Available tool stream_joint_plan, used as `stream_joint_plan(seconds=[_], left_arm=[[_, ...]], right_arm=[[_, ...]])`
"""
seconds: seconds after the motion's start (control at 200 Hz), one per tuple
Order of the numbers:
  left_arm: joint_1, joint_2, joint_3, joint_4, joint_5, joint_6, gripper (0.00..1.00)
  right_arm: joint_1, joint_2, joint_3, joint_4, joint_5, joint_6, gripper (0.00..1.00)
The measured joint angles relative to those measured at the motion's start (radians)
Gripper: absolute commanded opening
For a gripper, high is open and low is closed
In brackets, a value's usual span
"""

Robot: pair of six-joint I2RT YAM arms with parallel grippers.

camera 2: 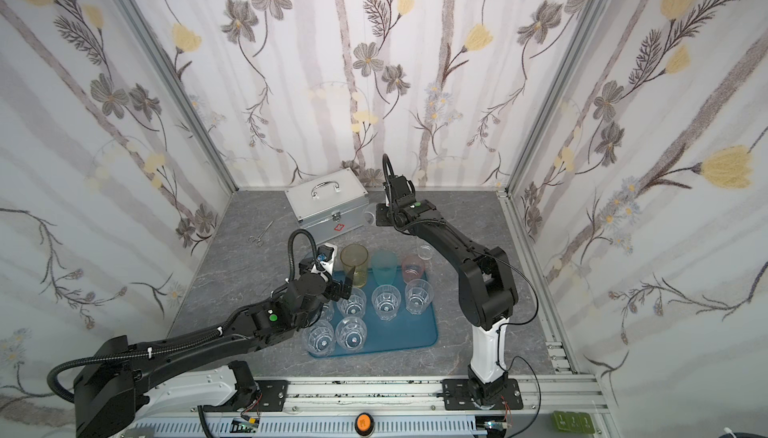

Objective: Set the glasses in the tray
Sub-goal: 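Reach the right gripper to the frosted clear glass by the case and grasp it, then carry the frosted glass with the right gripper to the tray's near corner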

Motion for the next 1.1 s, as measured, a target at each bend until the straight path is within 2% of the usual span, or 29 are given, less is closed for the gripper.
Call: stream_joint_plan(seconds=[0.375, 0.729, 0.859, 1.099], left_arm=[[-0.084, -0.009, 0.019, -0.012, -0.024, -0.033, 1.00], [-0.134, -0.016, 0.074, -0.031, -0.076, -0.047, 1.00], [-0.154, -0.009, 0.105, -0.061, -0.108, -0.067, 1.00], [-0.243, 0.031, 0.130, -0.104, -0.153, -0.104, 1.00]], right_arm=[[-0.006, -0.276, -0.126, -0.037, 0.013, 0.002, 0.01], [-0.007, -0.611, -0.377, -0.055, 0.023, 0.013, 0.00], [-0.007, -0.725, -0.461, -0.113, 0.024, 0.018, 0.00], [0.014, -0.893, -0.561, -0.278, 0.060, 0.024, 0.00]])
